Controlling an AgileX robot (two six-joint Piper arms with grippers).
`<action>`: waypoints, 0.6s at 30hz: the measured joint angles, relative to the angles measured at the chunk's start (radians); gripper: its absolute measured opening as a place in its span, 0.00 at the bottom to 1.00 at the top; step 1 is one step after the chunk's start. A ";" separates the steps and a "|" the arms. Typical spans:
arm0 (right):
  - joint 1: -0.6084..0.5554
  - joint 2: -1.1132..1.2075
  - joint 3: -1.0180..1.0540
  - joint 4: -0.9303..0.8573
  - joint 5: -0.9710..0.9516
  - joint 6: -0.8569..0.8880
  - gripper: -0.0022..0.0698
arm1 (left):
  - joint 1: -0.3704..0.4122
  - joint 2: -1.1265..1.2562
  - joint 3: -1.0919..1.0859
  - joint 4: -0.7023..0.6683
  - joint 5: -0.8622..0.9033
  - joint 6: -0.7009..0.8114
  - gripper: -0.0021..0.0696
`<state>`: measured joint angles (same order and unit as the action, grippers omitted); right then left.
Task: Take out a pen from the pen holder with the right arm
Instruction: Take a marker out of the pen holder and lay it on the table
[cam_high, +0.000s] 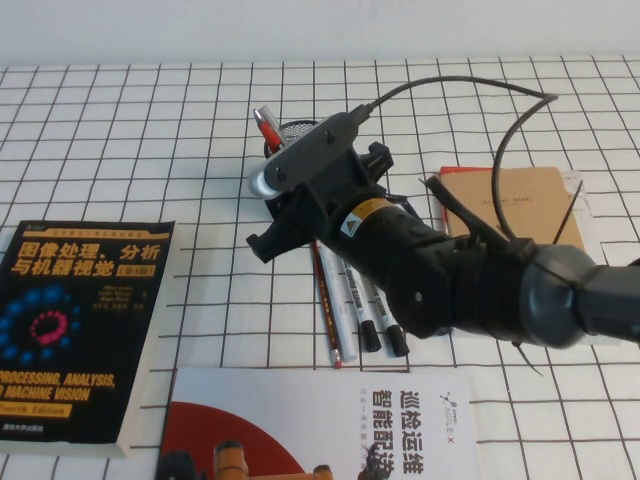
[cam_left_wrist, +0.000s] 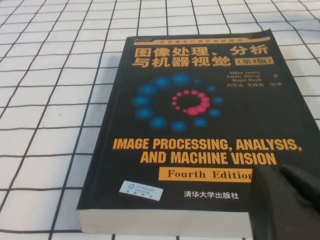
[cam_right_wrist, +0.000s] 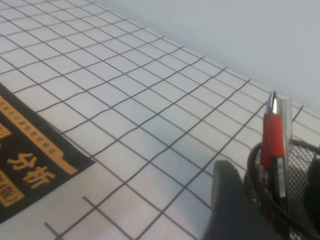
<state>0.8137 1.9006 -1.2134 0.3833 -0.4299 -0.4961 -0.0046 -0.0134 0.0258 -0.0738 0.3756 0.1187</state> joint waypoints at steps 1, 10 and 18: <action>0.000 0.013 -0.020 0.005 0.000 -0.019 0.44 | 0.000 0.000 0.000 0.000 0.000 0.000 0.02; -0.004 0.143 -0.196 0.055 0.033 -0.131 0.44 | 0.000 0.000 0.000 0.000 0.000 0.000 0.02; -0.045 0.213 -0.289 0.088 0.061 -0.171 0.44 | 0.000 0.000 0.000 0.000 0.000 0.000 0.02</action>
<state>0.7683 2.1138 -1.5022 0.4717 -0.3684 -0.6675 -0.0046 -0.0134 0.0258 -0.0738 0.3756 0.1187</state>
